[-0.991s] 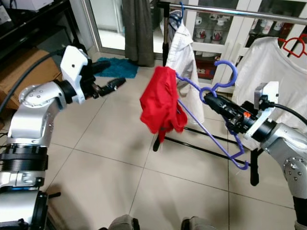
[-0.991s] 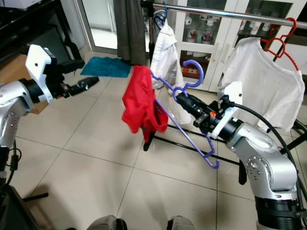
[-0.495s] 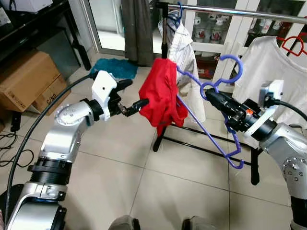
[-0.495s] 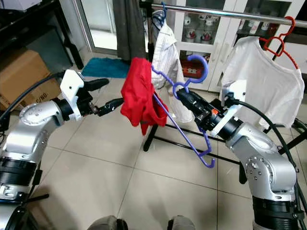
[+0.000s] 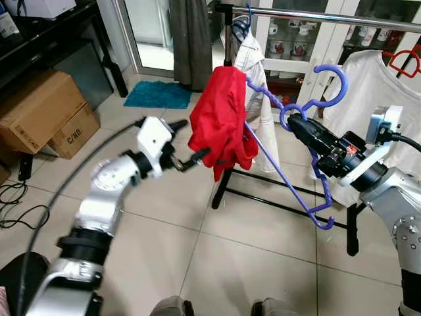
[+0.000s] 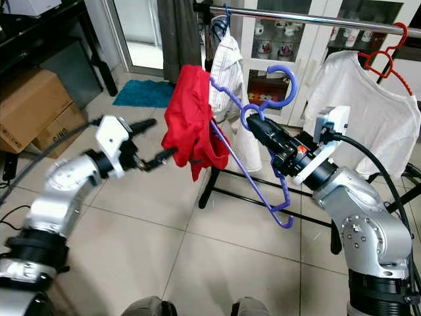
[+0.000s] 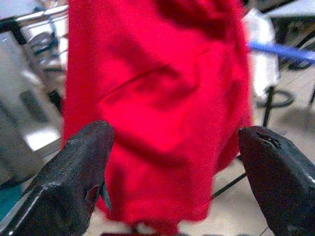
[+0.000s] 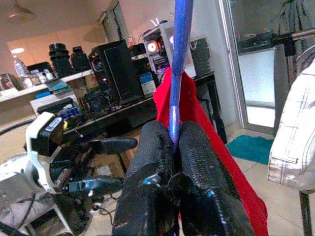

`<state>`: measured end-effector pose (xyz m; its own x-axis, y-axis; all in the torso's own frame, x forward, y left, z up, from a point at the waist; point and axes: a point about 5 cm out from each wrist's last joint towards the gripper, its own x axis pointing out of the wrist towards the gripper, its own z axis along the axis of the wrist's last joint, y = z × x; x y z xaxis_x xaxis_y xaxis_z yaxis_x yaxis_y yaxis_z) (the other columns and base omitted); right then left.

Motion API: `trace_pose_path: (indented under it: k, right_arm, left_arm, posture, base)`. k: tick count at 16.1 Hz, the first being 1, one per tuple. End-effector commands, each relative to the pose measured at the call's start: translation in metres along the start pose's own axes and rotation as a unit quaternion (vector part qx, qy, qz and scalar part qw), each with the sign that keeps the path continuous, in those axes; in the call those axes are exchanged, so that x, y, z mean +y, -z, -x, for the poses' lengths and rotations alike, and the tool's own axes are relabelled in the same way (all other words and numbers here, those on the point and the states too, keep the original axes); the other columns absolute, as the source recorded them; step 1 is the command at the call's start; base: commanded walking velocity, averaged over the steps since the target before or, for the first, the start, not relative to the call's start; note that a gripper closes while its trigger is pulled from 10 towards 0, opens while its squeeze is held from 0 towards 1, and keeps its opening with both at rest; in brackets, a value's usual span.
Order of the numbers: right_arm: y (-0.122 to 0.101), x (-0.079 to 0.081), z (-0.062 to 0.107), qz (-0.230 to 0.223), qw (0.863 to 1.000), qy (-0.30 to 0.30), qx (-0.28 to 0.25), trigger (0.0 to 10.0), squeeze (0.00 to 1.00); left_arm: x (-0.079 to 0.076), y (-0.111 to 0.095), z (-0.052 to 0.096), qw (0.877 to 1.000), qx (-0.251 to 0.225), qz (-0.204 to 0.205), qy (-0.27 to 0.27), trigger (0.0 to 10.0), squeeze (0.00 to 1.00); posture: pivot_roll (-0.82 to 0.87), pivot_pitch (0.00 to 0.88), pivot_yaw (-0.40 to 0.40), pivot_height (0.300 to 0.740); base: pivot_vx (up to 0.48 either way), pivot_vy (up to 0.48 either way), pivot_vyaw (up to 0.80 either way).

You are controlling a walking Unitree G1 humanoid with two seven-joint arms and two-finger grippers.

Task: Hang hanger

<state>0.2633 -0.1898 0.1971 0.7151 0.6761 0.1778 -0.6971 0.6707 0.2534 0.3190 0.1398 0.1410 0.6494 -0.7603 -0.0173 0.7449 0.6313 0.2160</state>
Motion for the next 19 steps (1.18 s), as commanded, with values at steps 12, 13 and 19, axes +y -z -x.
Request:
trace_pose_path:
  k: [12,13,19]
  right_arm:
    - [-0.003,0.012,-0.005,-0.001,1.0,-0.03,-0.006,0.0,0.0]
    - [-0.002,0.013,-0.005,-0.002,1.0,-0.031,-0.005,0.0,0.0]
    - [-0.001,0.013,-0.008,-0.005,0.999,-0.038,-0.003,0.0,0.0]
  left_arm:
    - [0.006,0.01,-0.021,1.0,-0.003,0.016,-0.025,0.0,0.0]
    - [0.004,0.01,-0.021,1.0,-0.011,0.021,-0.019,0.0,0.0]
    - [0.003,0.012,-0.02,1.0,-0.012,0.019,-0.01,0.0,0.0]
  posture:
    - [-0.15,0.0,0.096,0.74]
    - [-0.15,0.0,0.094,0.74]
    - [-0.15,0.0,0.094,0.74]
  base:
    - [0.0,0.0,0.0]
    - [0.0,0.0,0.0]
    - [0.0,0.0,0.0]
